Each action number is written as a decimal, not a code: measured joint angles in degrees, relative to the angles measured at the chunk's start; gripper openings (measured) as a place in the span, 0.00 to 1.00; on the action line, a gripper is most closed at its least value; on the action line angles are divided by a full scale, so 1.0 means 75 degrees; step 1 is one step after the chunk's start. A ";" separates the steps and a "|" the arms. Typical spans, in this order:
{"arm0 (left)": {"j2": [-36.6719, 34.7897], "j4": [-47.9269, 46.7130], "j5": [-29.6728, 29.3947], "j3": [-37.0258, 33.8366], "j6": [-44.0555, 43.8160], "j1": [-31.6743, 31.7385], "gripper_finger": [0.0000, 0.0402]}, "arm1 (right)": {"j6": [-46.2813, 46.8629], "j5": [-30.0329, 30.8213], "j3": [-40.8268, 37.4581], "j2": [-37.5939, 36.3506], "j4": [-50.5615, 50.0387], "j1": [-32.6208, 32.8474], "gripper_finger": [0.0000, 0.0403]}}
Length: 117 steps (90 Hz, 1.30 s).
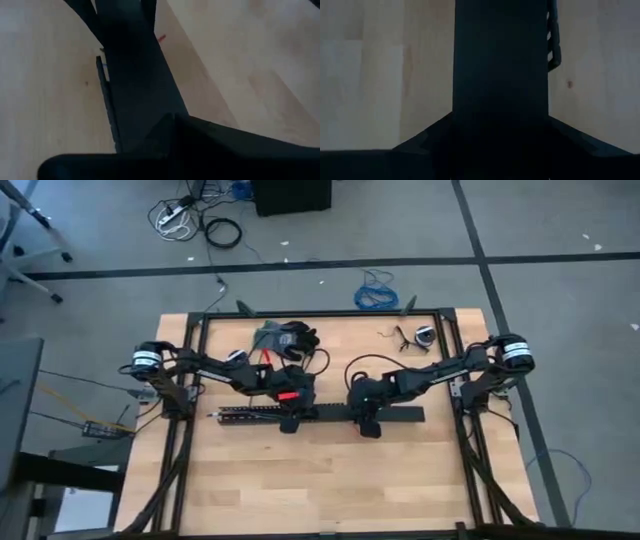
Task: Ziptie cables
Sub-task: Close the black cable duct cover
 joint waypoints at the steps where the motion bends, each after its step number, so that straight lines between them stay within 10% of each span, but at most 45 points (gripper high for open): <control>1: 0.0000 -0.0005 0.0000 0.0000 0.0019 0.0000 0.03 | 0.0002 0.0003 0.0000 -0.0004 0.0001 0.0005 0.57; 117: -0.0297 0.0082 -0.0044 0.0000 0.0120 0.0000 0.03 | 0.0380 0.0275 -0.0004 -0.1238 -0.1892 0.0117 0.57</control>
